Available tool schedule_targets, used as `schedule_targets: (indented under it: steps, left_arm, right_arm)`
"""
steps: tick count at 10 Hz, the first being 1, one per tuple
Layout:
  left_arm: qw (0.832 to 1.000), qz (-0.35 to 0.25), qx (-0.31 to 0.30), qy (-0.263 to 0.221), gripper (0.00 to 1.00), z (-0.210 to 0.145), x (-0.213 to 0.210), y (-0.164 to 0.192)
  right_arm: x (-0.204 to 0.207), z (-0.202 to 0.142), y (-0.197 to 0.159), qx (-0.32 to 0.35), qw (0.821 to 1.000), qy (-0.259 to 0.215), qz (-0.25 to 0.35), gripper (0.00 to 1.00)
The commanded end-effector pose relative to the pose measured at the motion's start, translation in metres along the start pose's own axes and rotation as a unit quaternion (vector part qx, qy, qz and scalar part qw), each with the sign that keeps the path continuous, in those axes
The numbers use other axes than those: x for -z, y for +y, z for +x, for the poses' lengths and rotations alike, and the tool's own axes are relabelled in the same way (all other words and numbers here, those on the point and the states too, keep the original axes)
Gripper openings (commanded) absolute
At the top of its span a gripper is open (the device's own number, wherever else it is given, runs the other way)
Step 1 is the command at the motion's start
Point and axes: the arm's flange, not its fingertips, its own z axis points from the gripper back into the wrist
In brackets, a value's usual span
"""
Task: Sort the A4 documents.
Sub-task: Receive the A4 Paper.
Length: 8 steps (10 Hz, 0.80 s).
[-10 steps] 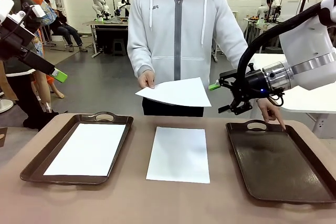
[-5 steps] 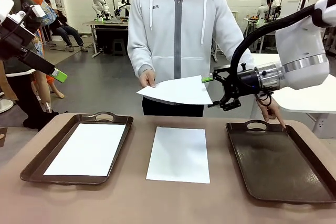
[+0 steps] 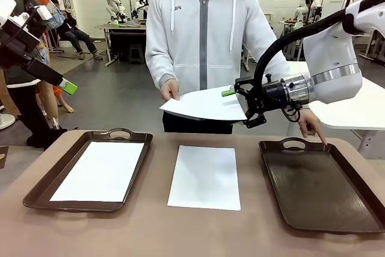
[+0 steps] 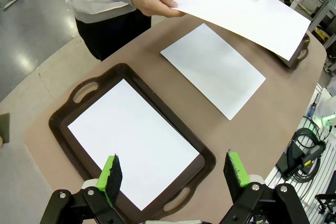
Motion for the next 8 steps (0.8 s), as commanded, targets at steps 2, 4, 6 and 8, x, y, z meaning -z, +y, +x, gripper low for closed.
schedule_targets:
  steps: [2,4,6,8]
  left_arm:
    - [1.0,0.0,-0.003,-0.004,1.0,0.0007,0.001,0.0011]
    - [1.0,0.0,-0.003,-0.004,1.0,0.0007,0.001,0.0011]
    - [1.0,0.0,-0.003,-0.004,1.0,0.0007,0.001,0.0011]
    - [1.0,0.0,-0.003,-0.004,1.0,0.0007,0.001,0.0011]
  right_arm:
    - [0.001,0.0126,0.0042,0.013,0.999,-0.011,0.03,1.0]
    - [-0.0025,0.014,0.0027,0.011,0.999,-0.011,0.029,1.0]
    - [-0.0018,0.0138,0.0031,-0.003,0.999,-0.023,0.022,0.97]
    - [-0.0009,0.0131,0.0038,-0.013,0.999,-0.027,0.02,0.77]
